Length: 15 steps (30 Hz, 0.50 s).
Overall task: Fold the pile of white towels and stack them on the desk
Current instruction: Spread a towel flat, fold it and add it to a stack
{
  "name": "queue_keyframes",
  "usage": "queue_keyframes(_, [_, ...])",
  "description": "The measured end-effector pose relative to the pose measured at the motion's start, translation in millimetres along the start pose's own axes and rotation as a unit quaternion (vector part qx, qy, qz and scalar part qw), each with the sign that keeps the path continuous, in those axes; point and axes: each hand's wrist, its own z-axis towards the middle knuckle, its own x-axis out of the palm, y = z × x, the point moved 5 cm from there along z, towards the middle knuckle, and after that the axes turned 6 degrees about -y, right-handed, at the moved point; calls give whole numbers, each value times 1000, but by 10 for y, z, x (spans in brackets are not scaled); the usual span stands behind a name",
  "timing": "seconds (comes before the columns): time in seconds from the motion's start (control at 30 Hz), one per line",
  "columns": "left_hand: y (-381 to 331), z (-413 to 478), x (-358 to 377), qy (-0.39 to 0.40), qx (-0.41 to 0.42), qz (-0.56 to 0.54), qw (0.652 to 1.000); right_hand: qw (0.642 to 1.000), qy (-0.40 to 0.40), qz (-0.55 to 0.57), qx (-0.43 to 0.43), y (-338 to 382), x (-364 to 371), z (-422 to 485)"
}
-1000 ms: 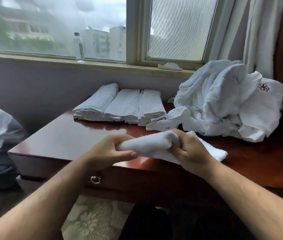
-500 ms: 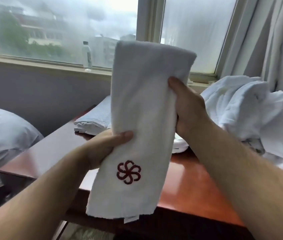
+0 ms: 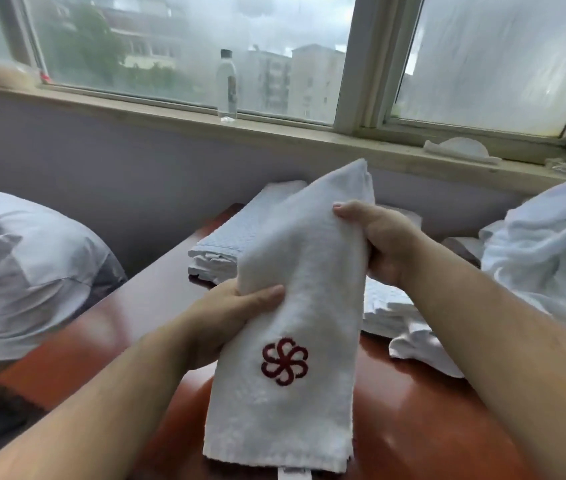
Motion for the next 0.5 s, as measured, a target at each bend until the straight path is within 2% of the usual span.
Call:
queue_keyframes(0.13, [120,220,-197,47,-22,-53,997,998,-19,56,-24,6,106,483])
queue_keyframes(0.23, [214,350,-286,70,-32,-47,996,996,-30,70,-40,40,185,782])
queue_keyframes(0.37, [-129,584,-505,40,3,-25,999,996,-26,70,-40,207,247,1212])
queue_keyframes(0.5, [-696,986,-826,-21,14,53,998,993,-7,102,-61,474,362,1702])
